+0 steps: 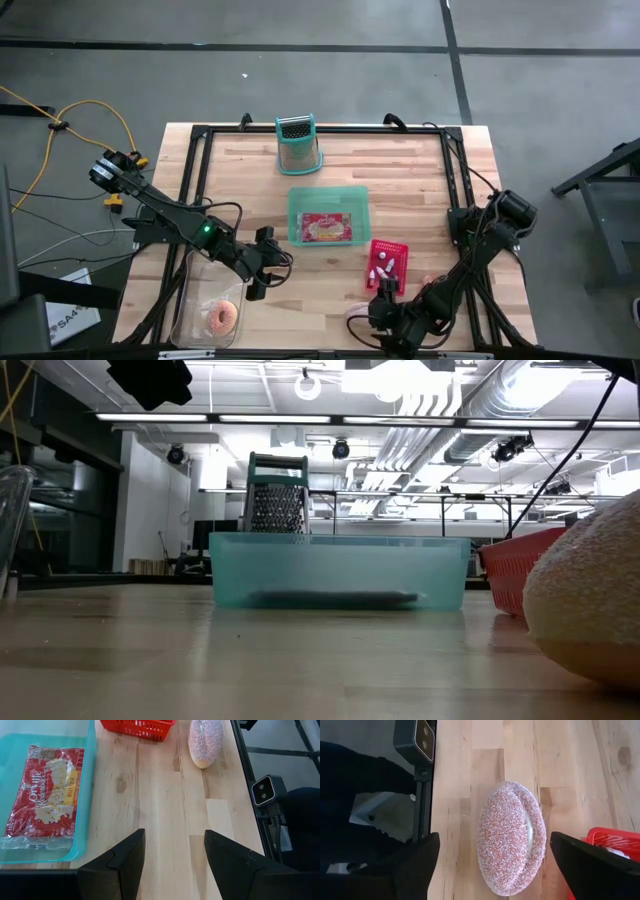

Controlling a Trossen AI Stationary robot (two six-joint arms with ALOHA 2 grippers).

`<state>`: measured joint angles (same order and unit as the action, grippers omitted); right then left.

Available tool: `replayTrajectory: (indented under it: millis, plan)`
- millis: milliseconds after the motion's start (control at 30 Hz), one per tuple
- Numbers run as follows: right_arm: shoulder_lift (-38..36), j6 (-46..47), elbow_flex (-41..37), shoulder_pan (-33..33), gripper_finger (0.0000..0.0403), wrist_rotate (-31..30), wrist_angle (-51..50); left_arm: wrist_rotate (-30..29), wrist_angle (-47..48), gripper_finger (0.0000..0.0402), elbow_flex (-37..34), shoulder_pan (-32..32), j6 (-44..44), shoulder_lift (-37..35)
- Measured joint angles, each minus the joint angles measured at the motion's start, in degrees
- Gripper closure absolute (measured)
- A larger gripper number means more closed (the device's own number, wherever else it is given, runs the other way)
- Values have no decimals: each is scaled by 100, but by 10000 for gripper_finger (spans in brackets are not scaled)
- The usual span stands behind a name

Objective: Pick & Place Food Item
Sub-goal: Put the left bread into the transparent bin

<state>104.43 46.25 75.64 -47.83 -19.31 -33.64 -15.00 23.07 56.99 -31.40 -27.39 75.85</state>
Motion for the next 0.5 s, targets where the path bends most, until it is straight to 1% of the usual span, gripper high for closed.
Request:
replayTrajectory:
  millis: [100, 500]
  plan:
    - [8, -44, -61, -1, 26, -4, 71, 0, 0, 204, -2, 0, 2, 0]
    - [108, -1, -175, 37, 29, -15, 128, 0, -2, 204, -1, 0, 2, 0]
